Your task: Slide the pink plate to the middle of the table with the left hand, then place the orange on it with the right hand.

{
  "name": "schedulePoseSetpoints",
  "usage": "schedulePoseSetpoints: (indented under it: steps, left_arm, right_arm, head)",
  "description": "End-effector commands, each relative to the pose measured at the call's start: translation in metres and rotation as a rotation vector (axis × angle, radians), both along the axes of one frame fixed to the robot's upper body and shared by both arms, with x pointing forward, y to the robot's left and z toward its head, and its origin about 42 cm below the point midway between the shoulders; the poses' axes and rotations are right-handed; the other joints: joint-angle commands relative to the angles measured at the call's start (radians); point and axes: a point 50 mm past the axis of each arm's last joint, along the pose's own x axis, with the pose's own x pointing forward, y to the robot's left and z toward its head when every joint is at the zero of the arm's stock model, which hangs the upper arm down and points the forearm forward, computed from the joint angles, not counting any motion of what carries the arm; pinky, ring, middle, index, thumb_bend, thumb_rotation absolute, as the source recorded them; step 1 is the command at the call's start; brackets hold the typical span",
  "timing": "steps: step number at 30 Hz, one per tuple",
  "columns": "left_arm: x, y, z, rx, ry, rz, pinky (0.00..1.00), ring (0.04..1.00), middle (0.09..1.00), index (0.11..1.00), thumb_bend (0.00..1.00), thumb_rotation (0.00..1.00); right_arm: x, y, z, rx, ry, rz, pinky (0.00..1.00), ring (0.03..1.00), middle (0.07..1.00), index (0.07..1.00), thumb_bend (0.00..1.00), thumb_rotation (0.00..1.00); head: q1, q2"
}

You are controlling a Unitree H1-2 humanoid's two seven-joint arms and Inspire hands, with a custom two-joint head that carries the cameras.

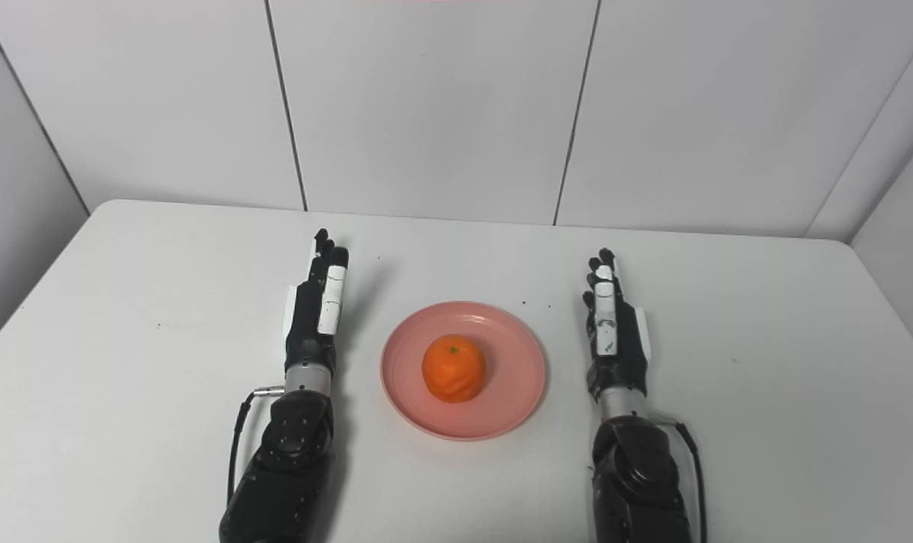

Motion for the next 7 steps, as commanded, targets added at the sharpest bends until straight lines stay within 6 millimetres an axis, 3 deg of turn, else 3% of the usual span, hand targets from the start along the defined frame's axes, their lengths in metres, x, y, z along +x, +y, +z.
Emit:
schedulePoseSetpoints:
  steps: [1, 7]
  left_arm:
    - [-0.0115, -0.0103, -0.0184, -0.024, 0.103, -0.024, 1.00, 1.000, 1.000, 1.000, 0.95, 1.00]
    - [-0.0109, -0.0085, -0.0196, -0.032, 0.106, -0.042, 1.00, 1.000, 1.000, 1.000, 0.90, 1.00]
  right_arm:
    - [-0.0177, -0.0009, -0.0366, 0.009, 0.163, 0.007, 1.00, 0.985, 0.957, 0.965, 0.93, 1.00]
    - [-0.0174, -0.0007, -0.0376, 0.030, 0.167, 0.019, 1.00, 0.994, 0.961, 0.971, 0.93, 1.00]
  head:
    - [0.002, 0.001]
    - [0.000, -0.014]
